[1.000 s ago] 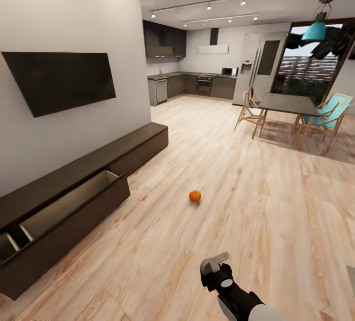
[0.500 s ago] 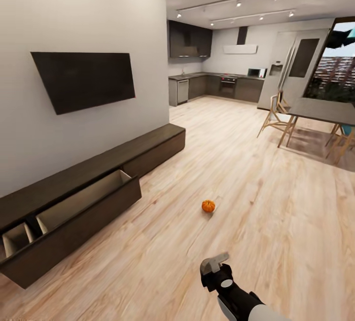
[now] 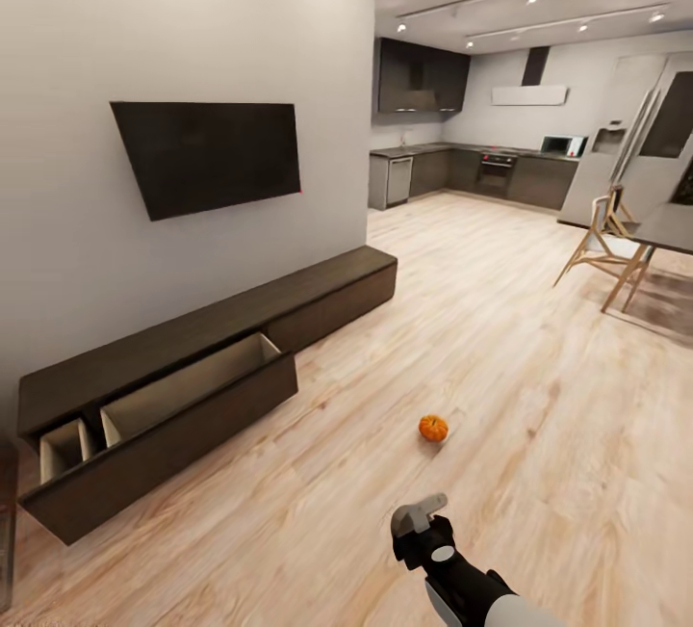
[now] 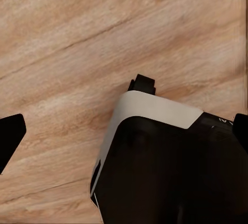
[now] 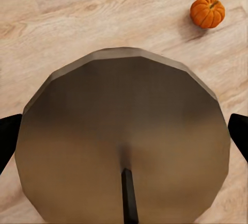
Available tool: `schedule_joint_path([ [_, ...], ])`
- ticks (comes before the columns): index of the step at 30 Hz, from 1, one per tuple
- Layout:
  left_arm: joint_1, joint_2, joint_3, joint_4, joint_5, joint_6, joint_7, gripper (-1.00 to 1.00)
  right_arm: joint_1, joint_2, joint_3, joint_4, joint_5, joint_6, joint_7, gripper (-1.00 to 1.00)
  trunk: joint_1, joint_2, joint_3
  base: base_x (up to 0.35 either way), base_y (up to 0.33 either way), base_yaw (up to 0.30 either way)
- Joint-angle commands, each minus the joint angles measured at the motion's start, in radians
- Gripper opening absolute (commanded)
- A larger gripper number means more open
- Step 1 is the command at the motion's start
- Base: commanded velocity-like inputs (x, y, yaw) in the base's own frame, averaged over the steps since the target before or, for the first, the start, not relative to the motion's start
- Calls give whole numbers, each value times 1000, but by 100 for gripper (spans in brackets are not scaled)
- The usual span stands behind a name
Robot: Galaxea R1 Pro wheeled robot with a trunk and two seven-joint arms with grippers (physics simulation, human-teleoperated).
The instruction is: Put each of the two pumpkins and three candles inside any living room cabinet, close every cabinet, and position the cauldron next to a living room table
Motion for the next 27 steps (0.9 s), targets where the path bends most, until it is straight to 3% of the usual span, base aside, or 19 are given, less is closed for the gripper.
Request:
schedule_joint_path([
  [1,0,0,0,0,0,0,0,100,0,0,1,0,1,0,-1,-100,0,0,0,258,-206,286],
  [27,0,-2,0,0,0,0,0,100,0,2,1,0,0,0,-1,-100,0,0,0,224,-206,286],
])
